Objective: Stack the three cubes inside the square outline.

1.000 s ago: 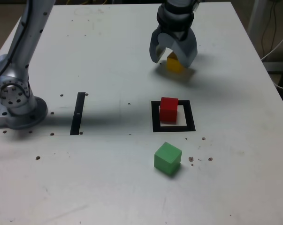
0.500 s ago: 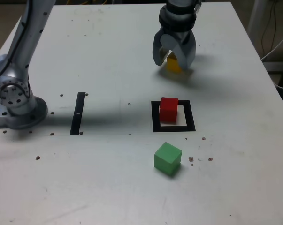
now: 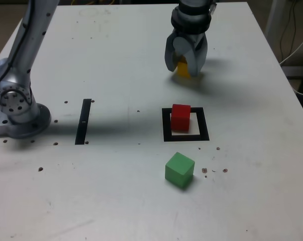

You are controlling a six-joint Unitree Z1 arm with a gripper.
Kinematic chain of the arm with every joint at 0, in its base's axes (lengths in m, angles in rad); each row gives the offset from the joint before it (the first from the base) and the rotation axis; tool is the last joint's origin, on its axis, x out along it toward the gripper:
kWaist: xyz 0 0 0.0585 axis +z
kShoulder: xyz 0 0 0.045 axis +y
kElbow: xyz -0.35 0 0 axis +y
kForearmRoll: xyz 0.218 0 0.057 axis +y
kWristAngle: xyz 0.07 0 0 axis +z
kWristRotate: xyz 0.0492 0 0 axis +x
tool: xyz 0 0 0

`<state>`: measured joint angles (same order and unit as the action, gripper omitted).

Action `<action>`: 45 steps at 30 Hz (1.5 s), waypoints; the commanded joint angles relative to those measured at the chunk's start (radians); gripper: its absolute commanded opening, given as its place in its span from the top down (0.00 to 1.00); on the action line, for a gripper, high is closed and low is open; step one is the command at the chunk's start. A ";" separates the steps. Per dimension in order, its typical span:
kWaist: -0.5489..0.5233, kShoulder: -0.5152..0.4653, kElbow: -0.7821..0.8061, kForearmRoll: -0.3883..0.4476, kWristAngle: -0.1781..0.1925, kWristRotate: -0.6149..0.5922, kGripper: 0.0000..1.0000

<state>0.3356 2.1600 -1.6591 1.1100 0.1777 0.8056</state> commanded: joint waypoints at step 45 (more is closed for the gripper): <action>-0.536 -0.282 0.059 0.232 -0.020 -0.838 0.78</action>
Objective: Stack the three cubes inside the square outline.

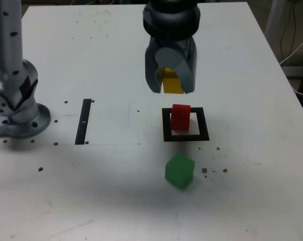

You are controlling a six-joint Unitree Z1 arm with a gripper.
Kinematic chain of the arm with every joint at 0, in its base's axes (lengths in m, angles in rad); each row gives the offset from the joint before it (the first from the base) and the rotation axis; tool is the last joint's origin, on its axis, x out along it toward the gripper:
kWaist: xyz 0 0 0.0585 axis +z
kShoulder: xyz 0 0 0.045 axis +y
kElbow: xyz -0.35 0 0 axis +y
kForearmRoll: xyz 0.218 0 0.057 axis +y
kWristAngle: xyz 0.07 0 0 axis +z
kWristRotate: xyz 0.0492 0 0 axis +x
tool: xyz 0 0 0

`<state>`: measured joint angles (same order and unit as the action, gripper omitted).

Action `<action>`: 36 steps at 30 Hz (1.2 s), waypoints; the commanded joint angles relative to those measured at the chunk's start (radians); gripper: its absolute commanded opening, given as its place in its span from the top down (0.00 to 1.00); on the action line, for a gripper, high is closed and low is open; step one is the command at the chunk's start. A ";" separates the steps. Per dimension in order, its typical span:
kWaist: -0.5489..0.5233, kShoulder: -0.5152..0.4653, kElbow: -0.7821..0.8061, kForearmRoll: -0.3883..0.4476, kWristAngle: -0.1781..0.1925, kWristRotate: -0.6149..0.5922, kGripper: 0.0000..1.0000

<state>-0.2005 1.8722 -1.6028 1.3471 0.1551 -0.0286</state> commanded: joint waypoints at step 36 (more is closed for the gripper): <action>0.012 0.113 0.053 -0.100 -0.012 -0.014 0.77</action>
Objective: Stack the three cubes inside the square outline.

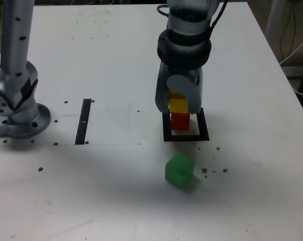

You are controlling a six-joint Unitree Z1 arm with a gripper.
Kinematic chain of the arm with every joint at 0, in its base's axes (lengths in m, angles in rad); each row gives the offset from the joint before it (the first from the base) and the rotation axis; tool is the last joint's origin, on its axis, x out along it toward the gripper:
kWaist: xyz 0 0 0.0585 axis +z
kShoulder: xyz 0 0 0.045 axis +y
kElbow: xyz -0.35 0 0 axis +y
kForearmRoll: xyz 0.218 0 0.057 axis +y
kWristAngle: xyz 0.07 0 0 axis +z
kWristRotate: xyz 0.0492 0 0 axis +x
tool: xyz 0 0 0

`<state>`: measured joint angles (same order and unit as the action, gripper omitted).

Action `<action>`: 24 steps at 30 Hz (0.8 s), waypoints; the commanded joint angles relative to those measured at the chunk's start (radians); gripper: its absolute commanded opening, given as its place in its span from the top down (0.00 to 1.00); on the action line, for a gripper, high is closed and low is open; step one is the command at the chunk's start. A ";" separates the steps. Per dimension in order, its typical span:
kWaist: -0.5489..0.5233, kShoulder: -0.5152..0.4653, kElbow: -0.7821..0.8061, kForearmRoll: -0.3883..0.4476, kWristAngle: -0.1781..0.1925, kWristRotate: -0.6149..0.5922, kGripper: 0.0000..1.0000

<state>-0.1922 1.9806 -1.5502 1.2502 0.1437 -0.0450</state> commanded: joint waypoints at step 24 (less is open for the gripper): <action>0.007 0.007 0.011 -0.023 -0.018 0.024 0.70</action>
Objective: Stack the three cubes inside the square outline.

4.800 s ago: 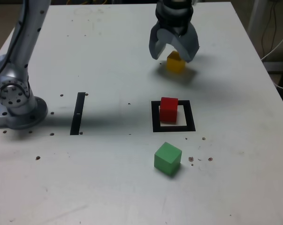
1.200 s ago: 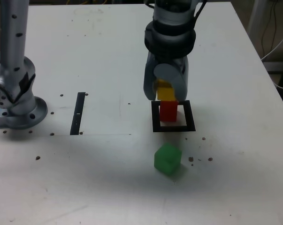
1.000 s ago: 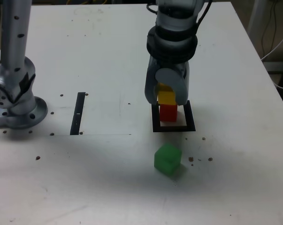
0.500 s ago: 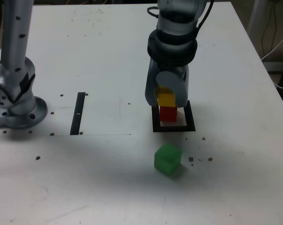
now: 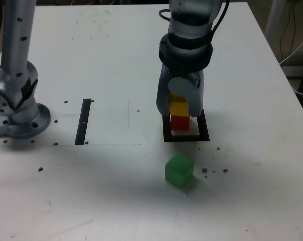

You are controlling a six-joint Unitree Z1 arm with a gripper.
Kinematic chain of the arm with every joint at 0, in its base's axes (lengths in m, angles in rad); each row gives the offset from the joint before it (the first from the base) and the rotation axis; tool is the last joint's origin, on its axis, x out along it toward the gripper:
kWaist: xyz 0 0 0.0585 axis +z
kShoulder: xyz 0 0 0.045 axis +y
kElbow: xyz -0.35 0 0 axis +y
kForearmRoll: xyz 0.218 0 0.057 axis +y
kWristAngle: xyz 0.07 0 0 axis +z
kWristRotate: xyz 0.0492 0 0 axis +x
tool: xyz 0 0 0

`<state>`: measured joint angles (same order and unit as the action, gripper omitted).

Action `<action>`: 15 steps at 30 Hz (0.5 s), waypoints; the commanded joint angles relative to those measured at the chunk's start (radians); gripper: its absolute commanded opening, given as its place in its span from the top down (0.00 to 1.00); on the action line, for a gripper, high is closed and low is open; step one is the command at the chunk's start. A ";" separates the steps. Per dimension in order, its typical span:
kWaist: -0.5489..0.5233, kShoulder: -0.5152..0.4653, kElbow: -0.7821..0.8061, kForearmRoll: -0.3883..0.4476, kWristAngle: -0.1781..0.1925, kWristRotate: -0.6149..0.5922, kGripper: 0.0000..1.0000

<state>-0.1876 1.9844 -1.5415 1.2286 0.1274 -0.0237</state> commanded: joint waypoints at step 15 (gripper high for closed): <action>0.008 0.004 0.014 -0.003 -0.017 0.012 0.29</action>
<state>-0.1823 1.9848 -1.5296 1.2280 0.1146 -0.0155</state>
